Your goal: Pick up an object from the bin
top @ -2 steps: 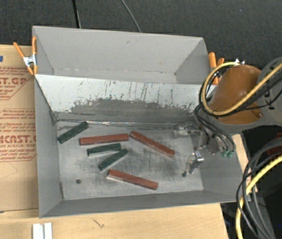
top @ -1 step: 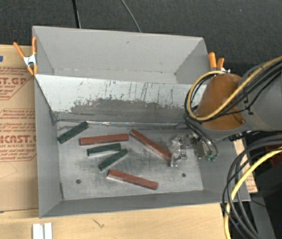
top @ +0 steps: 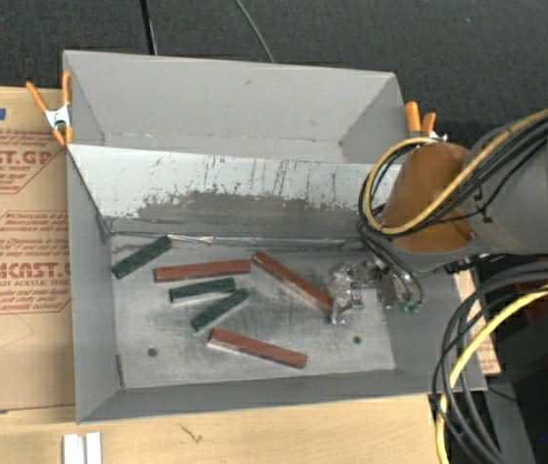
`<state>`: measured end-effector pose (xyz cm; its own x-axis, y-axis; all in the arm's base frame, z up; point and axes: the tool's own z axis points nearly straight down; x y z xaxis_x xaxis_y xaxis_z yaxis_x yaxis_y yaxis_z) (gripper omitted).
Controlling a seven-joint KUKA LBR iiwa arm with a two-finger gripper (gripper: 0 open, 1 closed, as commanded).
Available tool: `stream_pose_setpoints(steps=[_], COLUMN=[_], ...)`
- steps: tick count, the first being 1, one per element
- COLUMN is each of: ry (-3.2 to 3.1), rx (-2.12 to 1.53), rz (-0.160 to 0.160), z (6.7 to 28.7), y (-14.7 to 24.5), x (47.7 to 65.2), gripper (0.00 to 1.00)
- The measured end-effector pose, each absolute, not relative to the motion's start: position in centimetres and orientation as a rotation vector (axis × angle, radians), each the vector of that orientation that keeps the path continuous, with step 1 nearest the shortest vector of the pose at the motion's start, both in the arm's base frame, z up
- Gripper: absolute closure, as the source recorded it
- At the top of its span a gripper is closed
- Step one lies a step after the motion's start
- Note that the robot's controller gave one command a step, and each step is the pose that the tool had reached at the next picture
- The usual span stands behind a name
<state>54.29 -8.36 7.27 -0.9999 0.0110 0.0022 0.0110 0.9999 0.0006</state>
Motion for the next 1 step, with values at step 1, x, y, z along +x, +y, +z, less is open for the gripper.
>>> stream_pose_setpoints(steps=[1], ry=[-3.150], rx=[0.024], rz=[-0.001], z=[24.55], y=[-3.99], x=[55.29], gripper=[1.00])
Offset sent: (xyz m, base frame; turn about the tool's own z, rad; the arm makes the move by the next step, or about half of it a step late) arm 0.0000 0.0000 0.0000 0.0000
